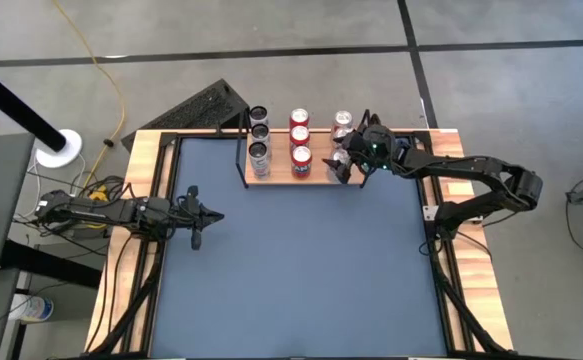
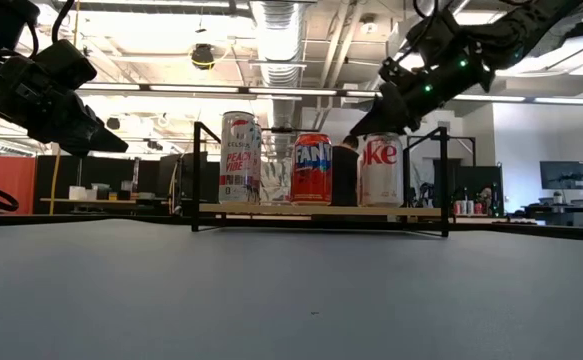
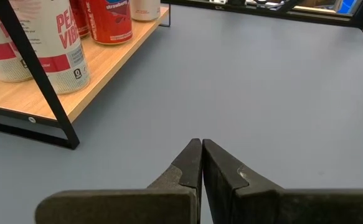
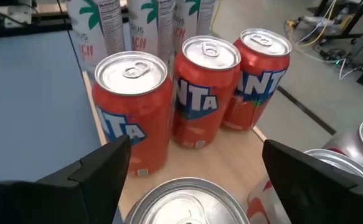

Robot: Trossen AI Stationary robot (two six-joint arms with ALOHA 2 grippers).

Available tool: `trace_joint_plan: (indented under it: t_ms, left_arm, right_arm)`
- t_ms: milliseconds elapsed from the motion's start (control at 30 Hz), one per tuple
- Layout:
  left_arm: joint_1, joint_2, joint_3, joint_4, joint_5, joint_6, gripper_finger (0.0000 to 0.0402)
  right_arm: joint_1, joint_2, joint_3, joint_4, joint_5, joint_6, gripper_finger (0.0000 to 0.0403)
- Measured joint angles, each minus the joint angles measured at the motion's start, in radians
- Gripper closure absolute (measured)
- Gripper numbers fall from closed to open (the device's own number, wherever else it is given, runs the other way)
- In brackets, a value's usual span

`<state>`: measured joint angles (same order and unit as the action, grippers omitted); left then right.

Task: Place canned beverage on shelf
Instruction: Put the red-silver soda can on the shelf aligned with the other red-silver soda cans

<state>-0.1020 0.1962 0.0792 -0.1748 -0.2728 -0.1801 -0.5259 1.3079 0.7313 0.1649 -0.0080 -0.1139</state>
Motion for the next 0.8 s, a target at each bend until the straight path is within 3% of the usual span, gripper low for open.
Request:
trace_joint_plan:
  t_ms: [267, 500, 667, 800]
  left_arm:
    - [0.000, 0.000, 0.000, 0.000, 0.000, 0.000, 0.0401]
    - [0.000, 0.000, 0.000, 0.000, 0.000, 0.000, 0.0401]
    - [0.000, 0.000, 0.000, 0.000, 0.000, 0.000, 0.0401]
    - [0.000, 0.000, 0.000, 0.000, 0.000, 0.000, 0.0401]
  right_arm:
    - [0.063, 0.000, 0.120, -0.150, -0.009, 0.005, 0.0036]
    - [0.181, 0.000, 0.305, -0.532, 0.007, 0.027, 0.0077]
    - [0.209, 0.000, 0.369, -0.641, -0.002, 0.015, 0.0174]
    - [0.201, 0.006, 0.369, -0.655, -0.017, -0.008, 0.0314]
